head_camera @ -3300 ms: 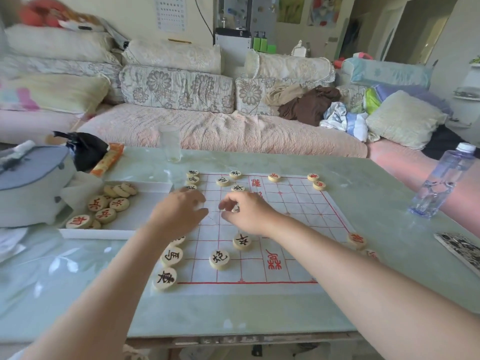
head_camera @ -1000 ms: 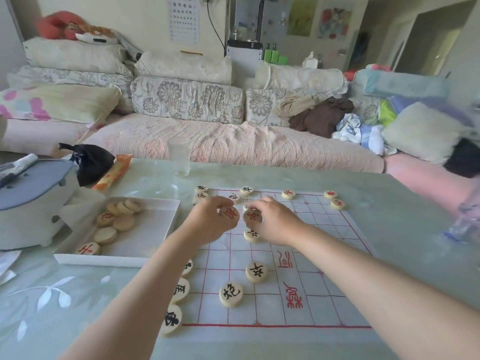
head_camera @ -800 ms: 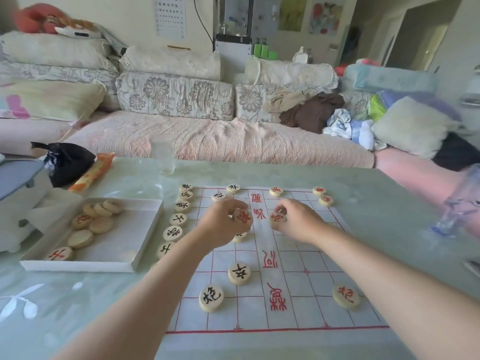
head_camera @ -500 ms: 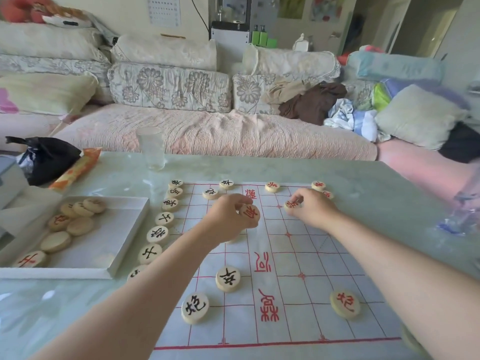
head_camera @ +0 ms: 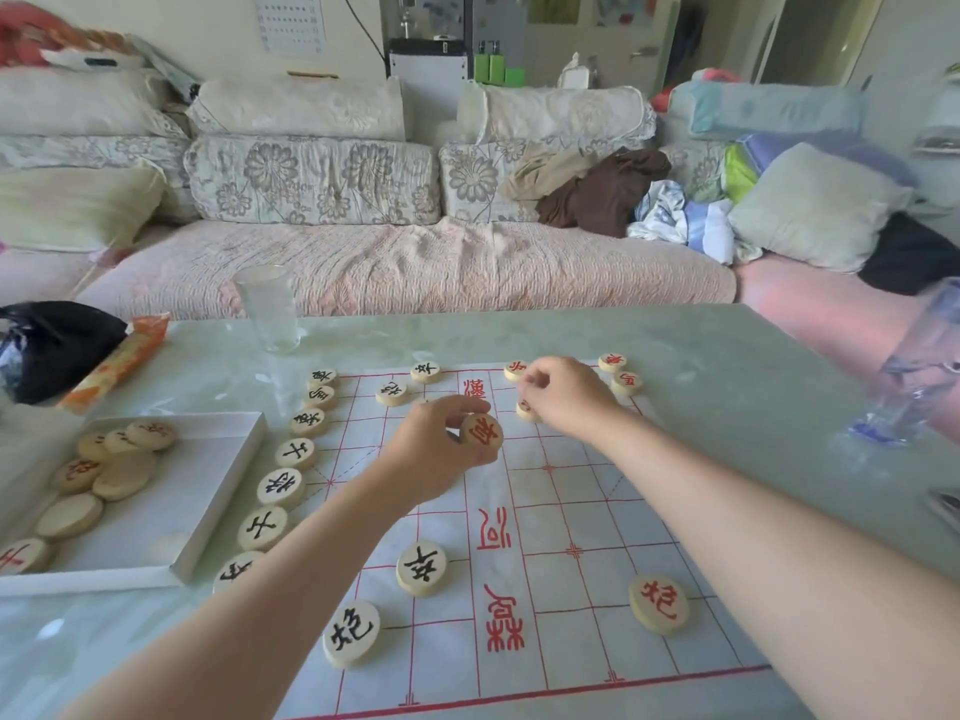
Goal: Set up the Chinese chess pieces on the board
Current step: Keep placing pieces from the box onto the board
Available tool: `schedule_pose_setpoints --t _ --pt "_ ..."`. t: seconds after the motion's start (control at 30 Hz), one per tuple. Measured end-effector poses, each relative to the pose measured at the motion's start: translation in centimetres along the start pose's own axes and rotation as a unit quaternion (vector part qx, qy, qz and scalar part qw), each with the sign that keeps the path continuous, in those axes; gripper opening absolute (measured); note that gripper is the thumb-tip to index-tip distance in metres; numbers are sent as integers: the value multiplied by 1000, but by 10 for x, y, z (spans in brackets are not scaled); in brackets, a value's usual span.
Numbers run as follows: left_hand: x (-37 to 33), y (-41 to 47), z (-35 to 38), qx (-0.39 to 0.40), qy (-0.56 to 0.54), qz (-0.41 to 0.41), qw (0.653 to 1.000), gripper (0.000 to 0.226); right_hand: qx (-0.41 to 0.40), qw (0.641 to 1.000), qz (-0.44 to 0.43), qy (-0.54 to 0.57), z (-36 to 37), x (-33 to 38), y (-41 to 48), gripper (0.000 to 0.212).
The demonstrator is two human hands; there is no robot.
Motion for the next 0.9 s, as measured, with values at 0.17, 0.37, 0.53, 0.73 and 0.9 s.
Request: schedule_pose_setpoints --t 0.17,0.37,0.53,0.73,0.9 --pt "-17 -6 1 -33 -10 8 999 57 177 972 6 154 27 24 -38 31" --pt "-29 -23 1 -51 -10 19 998 44 209 931 33 298 22 19 -63 11" --pt "-25 -29 17 7 -123 -23 992 37 182 937 32 296 10 4 -70 16" --pt "-11 -31 28 -29 -203 -93 974 28 172 933 -29 314 -6 11 -82 39" --pt "-25 -16 45 -32 -222 -112 968 23 123 950 -50 283 -25 -8 -74 43"
Point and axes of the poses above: each hand's wrist, its own y-axis towards the middle knuckle, its own z-axis out of the palm, x = y × z, the point moved 10 cm from there along y, towards the middle knuckle
